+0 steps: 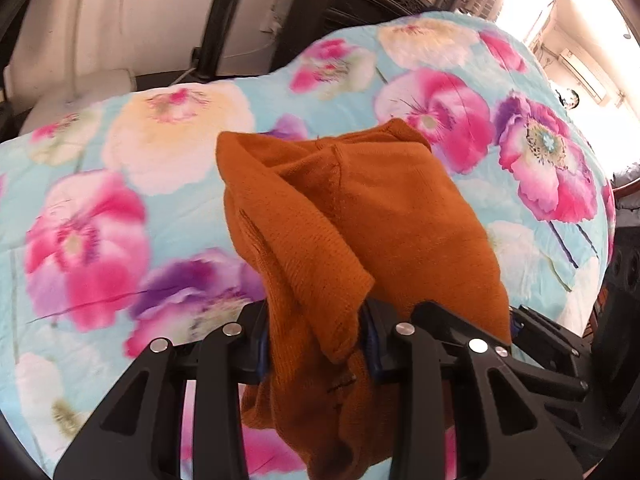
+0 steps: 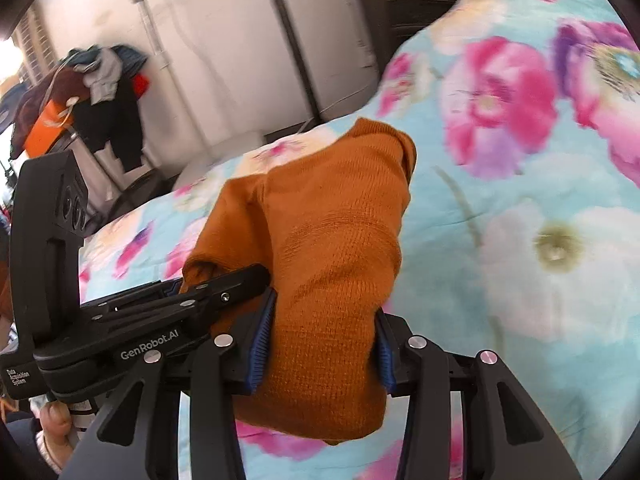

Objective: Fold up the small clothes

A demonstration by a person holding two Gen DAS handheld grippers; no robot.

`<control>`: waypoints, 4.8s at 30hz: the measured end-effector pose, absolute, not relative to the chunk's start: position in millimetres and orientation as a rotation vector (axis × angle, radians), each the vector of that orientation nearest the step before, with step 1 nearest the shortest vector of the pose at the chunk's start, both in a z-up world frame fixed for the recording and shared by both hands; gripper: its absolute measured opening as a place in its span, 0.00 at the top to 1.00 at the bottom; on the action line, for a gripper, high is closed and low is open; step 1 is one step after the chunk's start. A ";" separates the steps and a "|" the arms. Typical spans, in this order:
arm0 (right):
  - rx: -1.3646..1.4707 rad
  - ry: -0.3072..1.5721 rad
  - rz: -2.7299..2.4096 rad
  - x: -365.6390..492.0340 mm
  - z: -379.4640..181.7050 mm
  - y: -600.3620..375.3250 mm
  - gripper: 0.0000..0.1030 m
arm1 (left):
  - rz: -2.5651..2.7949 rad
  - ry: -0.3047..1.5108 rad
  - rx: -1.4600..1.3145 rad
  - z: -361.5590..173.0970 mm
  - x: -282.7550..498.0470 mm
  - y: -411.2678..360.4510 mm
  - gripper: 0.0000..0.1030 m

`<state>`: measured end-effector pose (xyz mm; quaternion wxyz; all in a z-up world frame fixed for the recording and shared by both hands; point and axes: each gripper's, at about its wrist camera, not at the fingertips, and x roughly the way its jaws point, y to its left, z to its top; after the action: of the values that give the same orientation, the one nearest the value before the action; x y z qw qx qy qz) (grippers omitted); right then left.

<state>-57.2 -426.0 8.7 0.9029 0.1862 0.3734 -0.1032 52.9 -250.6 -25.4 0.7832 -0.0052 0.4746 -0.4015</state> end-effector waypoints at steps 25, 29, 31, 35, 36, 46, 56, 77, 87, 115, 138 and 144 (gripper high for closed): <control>0.630 1.020 -0.425 -64.5 -69.4 -493.7 0.40 | -0.704 1.063 0.356 -99.7 20.8 -276.2 0.38; 0.599 0.958 -0.463 -78.9 -40.6 -491.9 0.26 | -0.694 1.050 0.370 -87.4 3.0 -262.4 0.33; 0.607 0.928 -0.465 -87.2 -27.8 -487.9 0.25 | -0.689 1.039 0.381 -80.5 -7.4 -253.9 0.32; 0.605 0.887 -0.468 -103.1 -9.2 -473.5 0.22 | -0.671 1.010 0.406 -66.7 -20.5 -242.5 0.31; 0.606 0.873 -0.466 -108.5 -3.8 -468.5 0.22 | -0.669 1.002 0.409 -61.6 -24.7 -238.9 0.31; 0.498 0.766 -0.449 -139.4 35.7 -416.5 0.21 | -0.673 0.891 0.415 -9.0 -59.2 -210.3 0.29; 0.544 0.745 -0.412 -143.0 42.7 -402.6 0.20 | -0.630 0.853 0.429 9.4 -69.3 -186.0 0.15; 0.616 0.817 -0.396 -82.6 8.3 -446.3 0.25 | -0.689 1.039 0.364 -56.7 -26.3 -230.0 0.11; 0.549 0.766 -0.536 -121.4 31.5 -443.5 0.11 | -0.700 0.974 0.327 -25.2 -34.4 -228.2 0.10; 0.369 0.717 -0.687 -168.0 52.4 -397.7 0.04 | -0.666 0.924 0.285 25.9 -59.7 -191.8 0.05; 0.227 0.796 -0.637 -161.2 54.7 -367.7 0.04 | -0.635 0.890 0.243 50.7 -49.0 -182.6 0.05; 0.179 0.796 -0.662 -157.3 60.5 -360.5 0.04 | -0.587 0.876 0.265 55.3 -54.4 -171.8 0.05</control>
<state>-157.3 -360.5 60.5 0.8652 0.0855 0.3801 -0.3158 -54.4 -171.8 55.3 0.8558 0.1261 0.4168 -0.2792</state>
